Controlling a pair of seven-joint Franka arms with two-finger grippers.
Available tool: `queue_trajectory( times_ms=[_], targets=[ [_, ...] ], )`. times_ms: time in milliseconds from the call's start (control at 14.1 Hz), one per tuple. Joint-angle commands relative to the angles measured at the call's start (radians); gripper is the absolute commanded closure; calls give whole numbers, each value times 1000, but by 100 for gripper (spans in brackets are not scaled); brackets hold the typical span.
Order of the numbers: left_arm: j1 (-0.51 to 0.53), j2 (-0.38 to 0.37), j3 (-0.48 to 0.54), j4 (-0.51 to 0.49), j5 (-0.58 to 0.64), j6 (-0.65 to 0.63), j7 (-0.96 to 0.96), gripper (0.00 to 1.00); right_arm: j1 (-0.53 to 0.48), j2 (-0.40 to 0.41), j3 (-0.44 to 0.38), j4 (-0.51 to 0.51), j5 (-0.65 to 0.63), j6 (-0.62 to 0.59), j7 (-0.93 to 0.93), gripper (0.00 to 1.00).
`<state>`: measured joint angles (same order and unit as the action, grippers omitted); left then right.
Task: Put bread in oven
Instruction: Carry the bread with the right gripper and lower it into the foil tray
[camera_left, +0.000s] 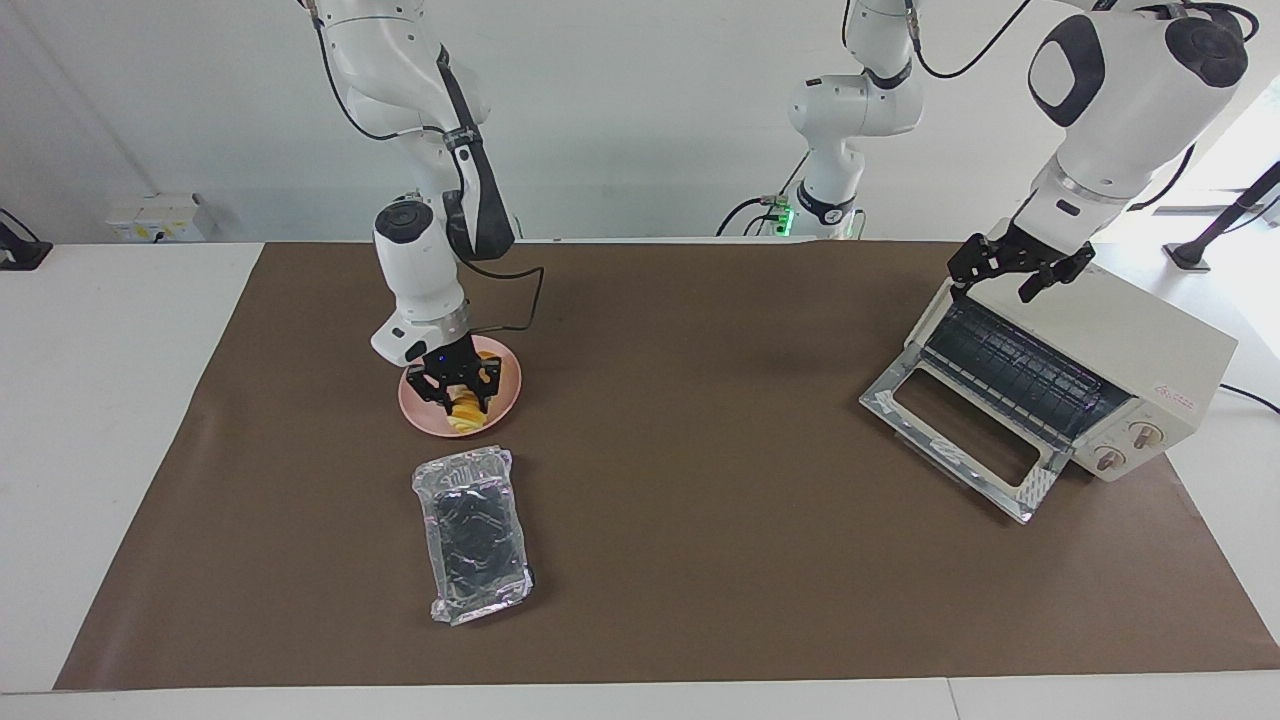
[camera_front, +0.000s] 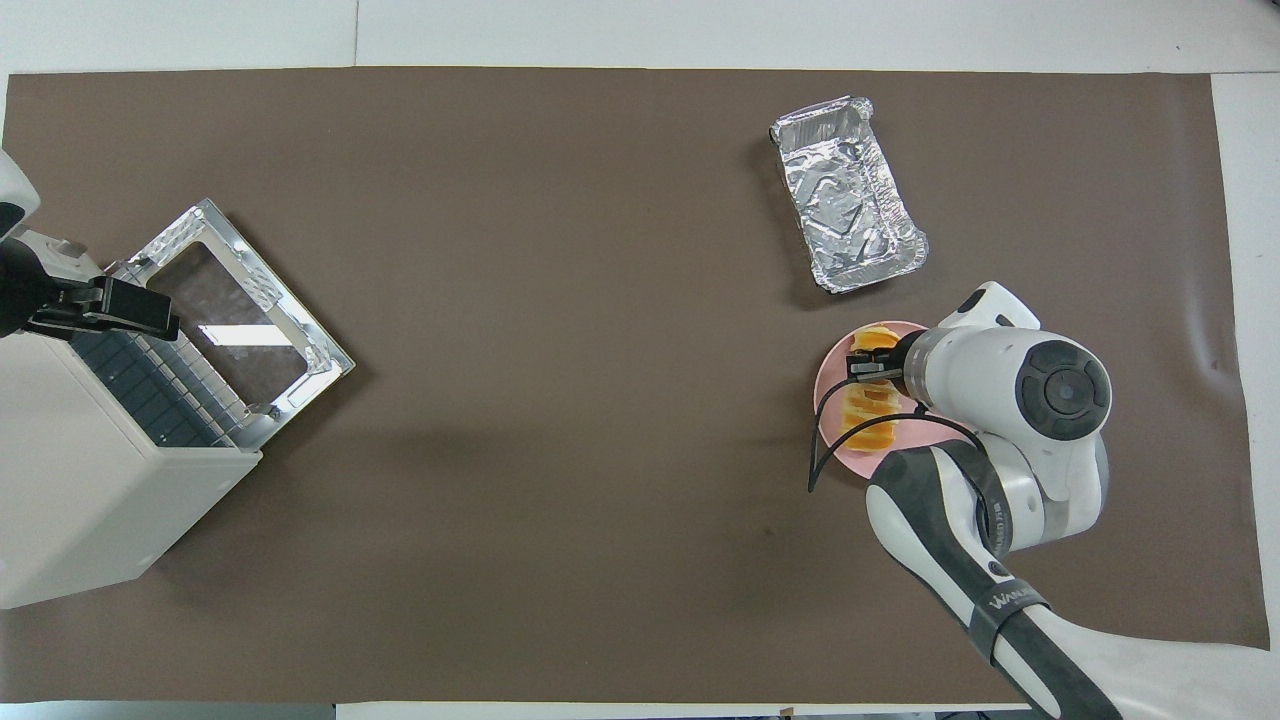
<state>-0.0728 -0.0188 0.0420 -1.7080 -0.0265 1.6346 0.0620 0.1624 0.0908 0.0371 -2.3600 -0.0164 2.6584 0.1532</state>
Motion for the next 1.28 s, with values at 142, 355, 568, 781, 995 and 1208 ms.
queue_trajectory(
  times_ms=[142,355,568,781,995,1208],
  targets=[
    [1,-13,4,-1,-13,-10,10,0,-14,14,6,25,-4,15,-12,100],
    [1,-13,4,-1,-13,-10,10,0,-17,15,4,99,-1,-93,-17,100],
    [1,-13,4,-1,-13,-10,9,0,-35,26,4,255,15,-295,-20,100],
    [1,-13,4,-1,-13,-10,9,0,-55,82,4,448,27,-457,-30,100],
    [1,-13,4,-1,-13,-10,9,0,-89,127,3,557,88,-472,-156,100],
    [1,-13,4,-1,-13,-9,10,0,-93,202,3,718,88,-557,-173,100]
  ],
)
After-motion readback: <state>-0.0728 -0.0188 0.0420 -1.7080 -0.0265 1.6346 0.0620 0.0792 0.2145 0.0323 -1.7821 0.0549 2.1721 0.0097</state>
